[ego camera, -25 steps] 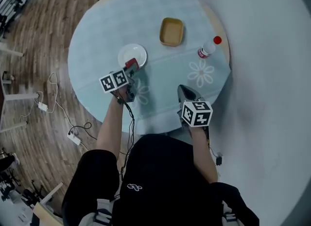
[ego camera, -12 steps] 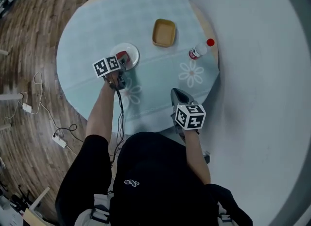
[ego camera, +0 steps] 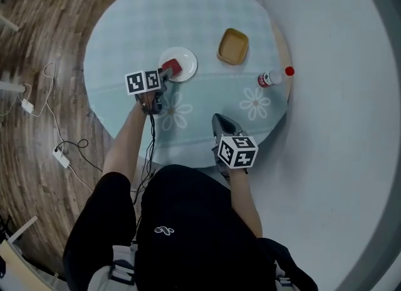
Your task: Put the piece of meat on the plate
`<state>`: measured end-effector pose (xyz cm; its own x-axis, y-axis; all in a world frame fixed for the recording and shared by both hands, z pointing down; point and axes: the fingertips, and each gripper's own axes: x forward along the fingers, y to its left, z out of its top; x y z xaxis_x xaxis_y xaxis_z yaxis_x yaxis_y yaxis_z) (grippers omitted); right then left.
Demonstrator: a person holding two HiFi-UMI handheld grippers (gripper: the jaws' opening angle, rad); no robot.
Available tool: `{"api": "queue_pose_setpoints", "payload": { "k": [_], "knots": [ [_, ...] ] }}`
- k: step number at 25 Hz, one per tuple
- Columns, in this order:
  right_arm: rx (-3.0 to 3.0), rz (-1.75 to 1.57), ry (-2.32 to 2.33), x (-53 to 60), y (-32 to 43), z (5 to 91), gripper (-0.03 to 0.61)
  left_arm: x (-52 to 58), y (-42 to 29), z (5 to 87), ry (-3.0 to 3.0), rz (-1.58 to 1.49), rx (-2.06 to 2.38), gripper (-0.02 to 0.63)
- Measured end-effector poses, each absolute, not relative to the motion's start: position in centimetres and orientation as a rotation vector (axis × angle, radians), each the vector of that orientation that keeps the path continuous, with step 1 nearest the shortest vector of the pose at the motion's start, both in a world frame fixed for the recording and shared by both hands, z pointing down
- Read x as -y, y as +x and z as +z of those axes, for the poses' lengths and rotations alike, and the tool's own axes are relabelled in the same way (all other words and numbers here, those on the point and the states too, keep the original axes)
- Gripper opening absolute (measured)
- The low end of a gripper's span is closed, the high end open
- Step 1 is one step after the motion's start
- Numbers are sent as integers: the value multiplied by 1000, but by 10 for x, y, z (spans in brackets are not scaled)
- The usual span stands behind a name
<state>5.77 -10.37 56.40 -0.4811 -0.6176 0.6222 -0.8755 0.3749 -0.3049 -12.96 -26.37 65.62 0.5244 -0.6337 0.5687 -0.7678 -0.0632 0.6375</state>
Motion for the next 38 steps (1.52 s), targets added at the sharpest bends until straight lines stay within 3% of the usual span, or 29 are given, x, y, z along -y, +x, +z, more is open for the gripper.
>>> {"api": "queue_pose_setpoints", "payload": {
  "k": [6, 12, 16, 25, 38],
  "knots": [
    [2296, 841, 1236, 123, 34, 560, 8, 245, -148, 619, 1786, -31, 1183, 119],
    [2447, 719, 1267, 191, 5, 506, 8, 257, -182, 511, 1795, -319, 1341, -8],
    [2579, 601, 1398, 244, -13, 438, 8, 258, -193, 411, 1915, -578, 1387, -8],
    [2694, 258, 1730, 233, -12, 330, 8, 197, -197, 314, 2323, -90, 1936, -6],
    [2718, 116, 1547, 203, -29, 329, 6, 179, -185, 308, 2342, -90, 2022, -6]
  ]
}}
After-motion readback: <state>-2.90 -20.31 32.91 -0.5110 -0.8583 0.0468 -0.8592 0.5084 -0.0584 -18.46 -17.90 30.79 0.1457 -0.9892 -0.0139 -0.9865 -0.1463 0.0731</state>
